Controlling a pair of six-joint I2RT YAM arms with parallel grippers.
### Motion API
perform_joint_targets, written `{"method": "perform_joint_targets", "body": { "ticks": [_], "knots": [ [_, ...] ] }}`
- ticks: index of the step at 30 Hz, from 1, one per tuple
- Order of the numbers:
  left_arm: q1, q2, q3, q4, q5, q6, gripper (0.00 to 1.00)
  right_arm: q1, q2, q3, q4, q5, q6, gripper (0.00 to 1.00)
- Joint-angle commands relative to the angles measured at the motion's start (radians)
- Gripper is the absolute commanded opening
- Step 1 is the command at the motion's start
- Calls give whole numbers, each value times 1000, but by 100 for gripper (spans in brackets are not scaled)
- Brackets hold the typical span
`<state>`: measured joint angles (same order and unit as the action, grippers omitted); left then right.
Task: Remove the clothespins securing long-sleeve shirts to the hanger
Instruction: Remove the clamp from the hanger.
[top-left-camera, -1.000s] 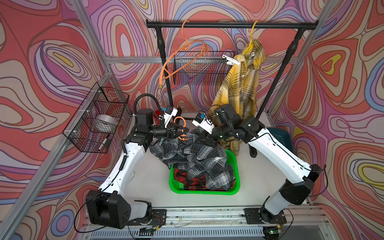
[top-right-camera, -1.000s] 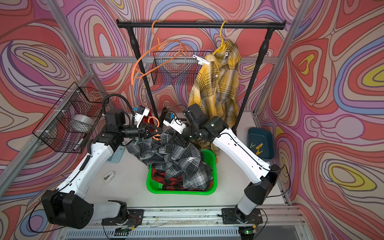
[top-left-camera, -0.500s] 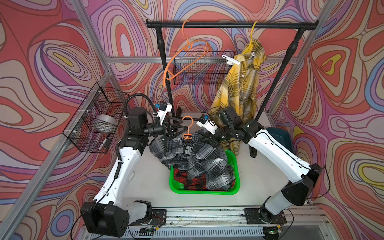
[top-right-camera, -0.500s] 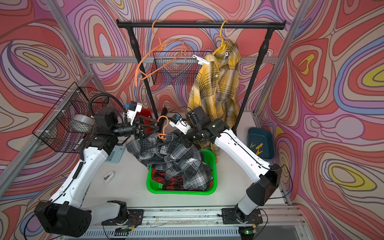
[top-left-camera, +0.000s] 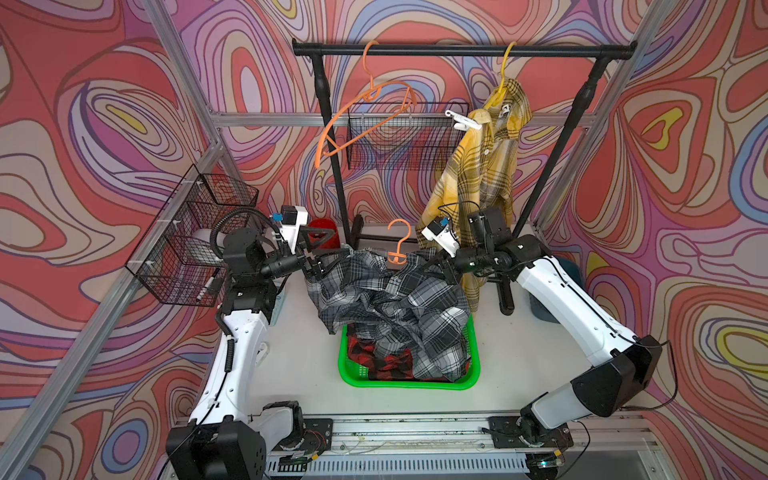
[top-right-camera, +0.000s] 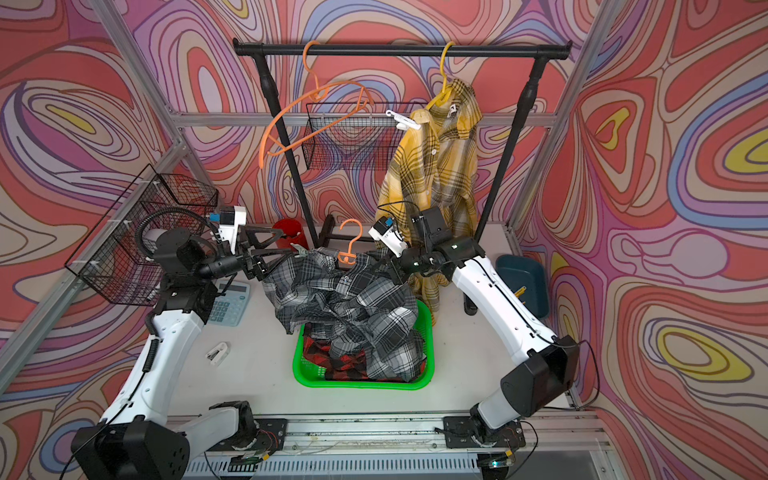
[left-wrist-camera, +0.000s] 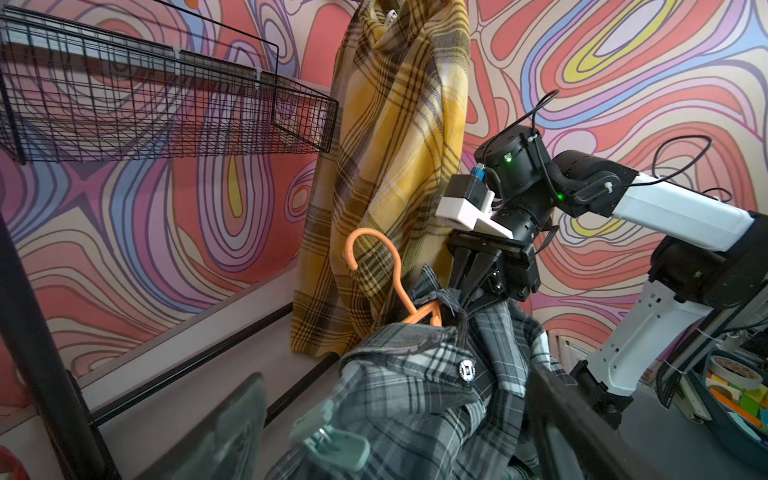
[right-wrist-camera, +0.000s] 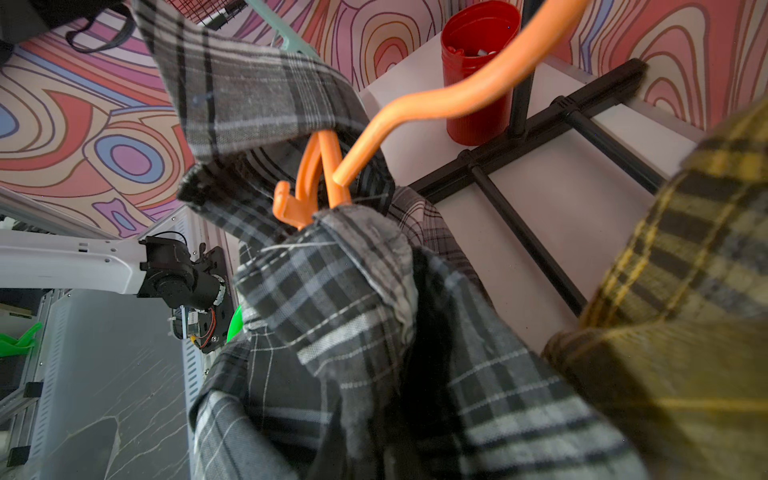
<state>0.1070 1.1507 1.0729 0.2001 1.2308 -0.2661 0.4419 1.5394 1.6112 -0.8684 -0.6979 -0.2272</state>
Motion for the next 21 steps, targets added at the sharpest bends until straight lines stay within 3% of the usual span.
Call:
{"method": "perform_joint_targets", "body": {
  "ticks": [1, 8, 11, 17, 21],
  "knots": [
    [25, 9, -4, 118, 33, 18, 93, -20, -39, -12, 3, -81, -20, 0],
    [28, 25, -27, 146, 106, 185, 92, -29, -30, 4, -10, -97, -30, 0],
    [27, 35, -18, 44, 153, 307, 89, -29, -27, 12, -11, -100, -33, 0],
    [26, 33, -15, -134, 122, 535, 84, -29, 10, 56, -29, -115, -38, 0],
    [26, 59, -5, -152, 132, 557, 81, -29, 14, 68, -23, -117, -32, 0]
  ]
}}
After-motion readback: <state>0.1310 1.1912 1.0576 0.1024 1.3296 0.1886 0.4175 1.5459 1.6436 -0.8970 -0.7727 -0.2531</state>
